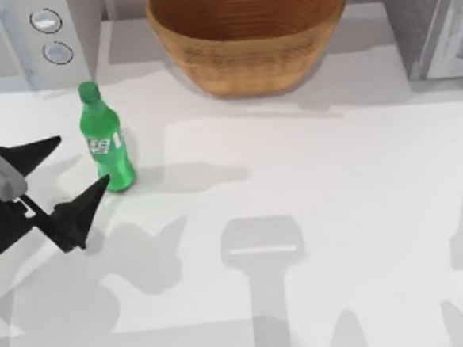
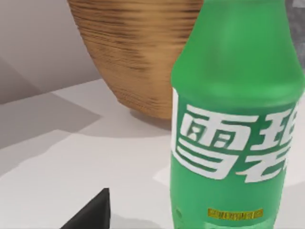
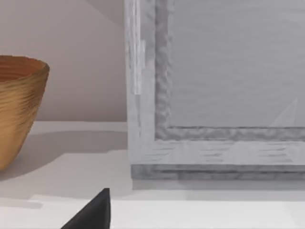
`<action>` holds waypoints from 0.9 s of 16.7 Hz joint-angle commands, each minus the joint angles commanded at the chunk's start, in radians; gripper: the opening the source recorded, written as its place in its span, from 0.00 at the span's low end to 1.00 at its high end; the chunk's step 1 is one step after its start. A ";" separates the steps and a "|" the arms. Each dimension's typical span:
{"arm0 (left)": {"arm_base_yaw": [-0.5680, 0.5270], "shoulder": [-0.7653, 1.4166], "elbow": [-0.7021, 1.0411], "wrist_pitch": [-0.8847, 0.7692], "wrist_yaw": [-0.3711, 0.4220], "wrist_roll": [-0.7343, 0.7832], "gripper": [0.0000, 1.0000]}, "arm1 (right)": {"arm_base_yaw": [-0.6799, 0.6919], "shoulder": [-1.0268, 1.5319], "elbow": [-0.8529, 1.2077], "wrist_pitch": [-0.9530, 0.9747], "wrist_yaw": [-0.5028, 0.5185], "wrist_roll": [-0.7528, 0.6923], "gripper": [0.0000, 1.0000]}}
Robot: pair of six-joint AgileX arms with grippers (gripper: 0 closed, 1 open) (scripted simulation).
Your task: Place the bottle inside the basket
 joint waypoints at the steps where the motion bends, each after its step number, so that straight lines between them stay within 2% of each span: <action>1: 0.000 0.001 0.000 0.000 0.000 0.000 1.00 | 0.000 0.000 0.000 0.000 0.000 0.000 1.00; 7: -0.018 0.000 0.013 -0.014 -0.016 0.000 1.00 | 0.000 0.000 0.000 0.000 0.000 0.000 1.00; 13: -0.154 0.026 0.163 -0.133 -0.154 -0.004 1.00 | 0.000 0.000 0.000 0.000 0.000 0.000 1.00; 15: -0.178 0.030 0.190 -0.154 -0.178 -0.004 1.00 | 0.000 0.000 0.000 0.000 0.000 0.000 1.00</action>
